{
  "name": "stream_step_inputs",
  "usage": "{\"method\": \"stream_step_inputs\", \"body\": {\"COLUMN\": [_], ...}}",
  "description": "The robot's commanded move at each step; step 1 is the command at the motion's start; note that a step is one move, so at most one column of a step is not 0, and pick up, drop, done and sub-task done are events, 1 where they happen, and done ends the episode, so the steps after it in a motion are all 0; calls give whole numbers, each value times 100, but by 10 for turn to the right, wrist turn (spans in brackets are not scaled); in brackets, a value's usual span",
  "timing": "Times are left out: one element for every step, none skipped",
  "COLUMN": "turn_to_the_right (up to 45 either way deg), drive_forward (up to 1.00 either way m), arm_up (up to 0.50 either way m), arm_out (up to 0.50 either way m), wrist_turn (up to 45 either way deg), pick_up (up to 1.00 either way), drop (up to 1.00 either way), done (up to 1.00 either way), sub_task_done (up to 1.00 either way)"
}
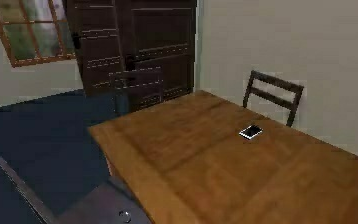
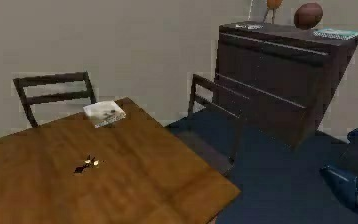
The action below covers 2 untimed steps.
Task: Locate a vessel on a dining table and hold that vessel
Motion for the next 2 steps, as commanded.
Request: {"method": "stream_step_inputs", "body": {"turn_to_the_right": [-420, -90], "drive_forward": [0, 0], "arm_up": [0, 0], "arm_out": [0, 0], "wrist_turn": [0, 0], "pick_up": [0, 0], "drop": [0, 0], "done": [0, 0], "sub_task_done": [0, 0]}}
